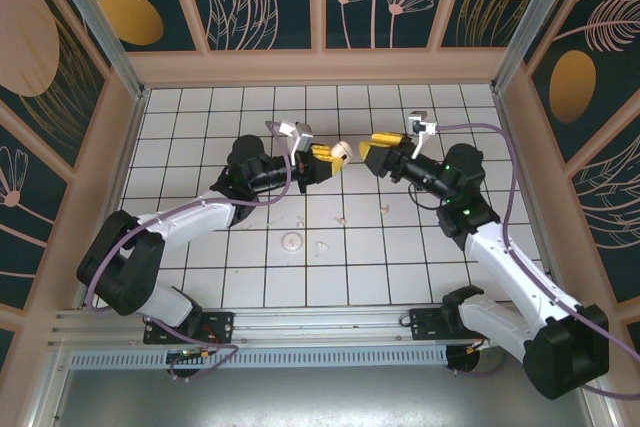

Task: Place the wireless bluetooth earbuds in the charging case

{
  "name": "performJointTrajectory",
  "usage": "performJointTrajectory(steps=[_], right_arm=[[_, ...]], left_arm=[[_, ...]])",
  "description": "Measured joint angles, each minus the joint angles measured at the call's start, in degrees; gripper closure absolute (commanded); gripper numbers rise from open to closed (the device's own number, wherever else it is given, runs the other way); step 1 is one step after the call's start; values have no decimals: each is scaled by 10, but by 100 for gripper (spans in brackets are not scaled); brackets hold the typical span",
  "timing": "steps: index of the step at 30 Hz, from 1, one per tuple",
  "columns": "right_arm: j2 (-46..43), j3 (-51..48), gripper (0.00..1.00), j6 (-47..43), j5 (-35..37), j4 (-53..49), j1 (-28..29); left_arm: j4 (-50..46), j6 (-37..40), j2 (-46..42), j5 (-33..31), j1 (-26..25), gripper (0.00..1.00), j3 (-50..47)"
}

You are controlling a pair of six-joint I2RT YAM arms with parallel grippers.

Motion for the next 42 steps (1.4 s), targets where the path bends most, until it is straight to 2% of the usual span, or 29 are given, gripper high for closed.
performJointTrajectory(steps=[7, 16, 22, 31, 36, 38, 42], right_arm=[[28, 37, 42, -160, -163, -39, -56], [74, 106, 44, -256, -297, -96, -59], [109, 134, 50, -287, -331, -139, -55], [136, 167, 73, -331, -372, -193, -52], [145, 184, 76, -349, -381, -222, -53], [147, 189, 77, -356, -381, -233, -53], [148, 194, 78, -368, -376, -255, -53]], left_arm=[[43, -34, 5, 60, 0, 84, 5], [69, -50, 7, 114, 0, 83, 31], [71, -52, 7, 129, 0, 83, 35], [80, -52, 7, 142, 0, 83, 43], [82, -52, 7, 148, 2, 82, 44], [83, -52, 7, 149, 3, 80, 44], [63, -37, 5, 148, 3, 64, 48]])
